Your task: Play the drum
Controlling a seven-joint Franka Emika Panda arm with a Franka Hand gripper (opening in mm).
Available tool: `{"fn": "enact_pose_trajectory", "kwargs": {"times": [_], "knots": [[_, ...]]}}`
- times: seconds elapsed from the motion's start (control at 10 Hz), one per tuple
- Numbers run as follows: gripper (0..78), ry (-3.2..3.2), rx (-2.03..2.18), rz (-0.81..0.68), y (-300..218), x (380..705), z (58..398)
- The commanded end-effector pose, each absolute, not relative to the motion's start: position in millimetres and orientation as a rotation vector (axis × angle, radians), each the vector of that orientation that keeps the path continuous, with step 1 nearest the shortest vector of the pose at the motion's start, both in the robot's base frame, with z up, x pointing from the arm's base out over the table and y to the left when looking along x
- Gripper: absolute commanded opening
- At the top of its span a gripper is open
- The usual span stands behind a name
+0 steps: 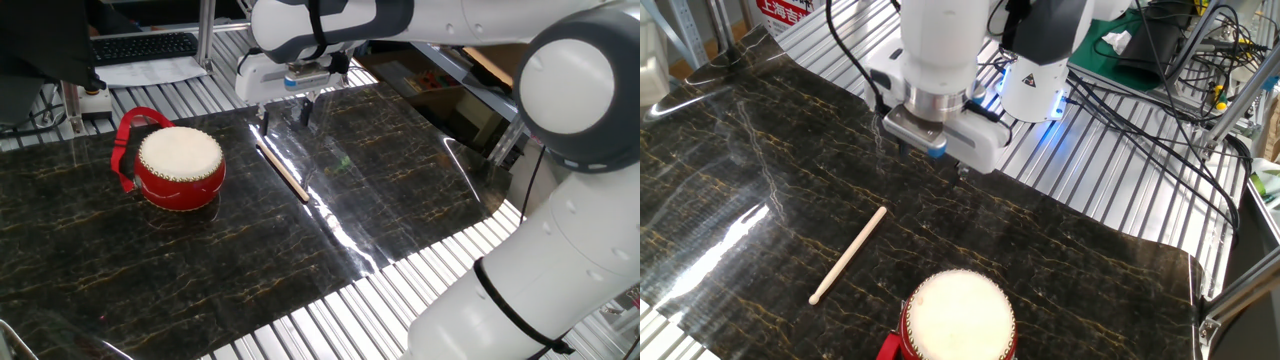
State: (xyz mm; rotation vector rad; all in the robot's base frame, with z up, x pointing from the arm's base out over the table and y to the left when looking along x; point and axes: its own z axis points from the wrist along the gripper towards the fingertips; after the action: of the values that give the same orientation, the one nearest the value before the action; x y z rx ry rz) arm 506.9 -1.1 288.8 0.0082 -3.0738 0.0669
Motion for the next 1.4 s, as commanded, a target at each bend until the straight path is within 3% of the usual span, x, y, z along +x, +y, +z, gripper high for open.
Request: {"fn": "enact_pose_trajectory", "kwargs": {"times": [0.1,0.2,0.3,0.8,1.4], "knots": [[77.3,-3.078,-0.002,0.104,-10,538,272],[77.3,-3.078,-0.002,0.104,-10,539,272],[77.3,-3.078,0.015,0.098,-19,563,261],[77.3,-3.073,0.12,0.089,-77,615,219],[77.3,-3.095,0.081,0.034,-79,616,218]]}}
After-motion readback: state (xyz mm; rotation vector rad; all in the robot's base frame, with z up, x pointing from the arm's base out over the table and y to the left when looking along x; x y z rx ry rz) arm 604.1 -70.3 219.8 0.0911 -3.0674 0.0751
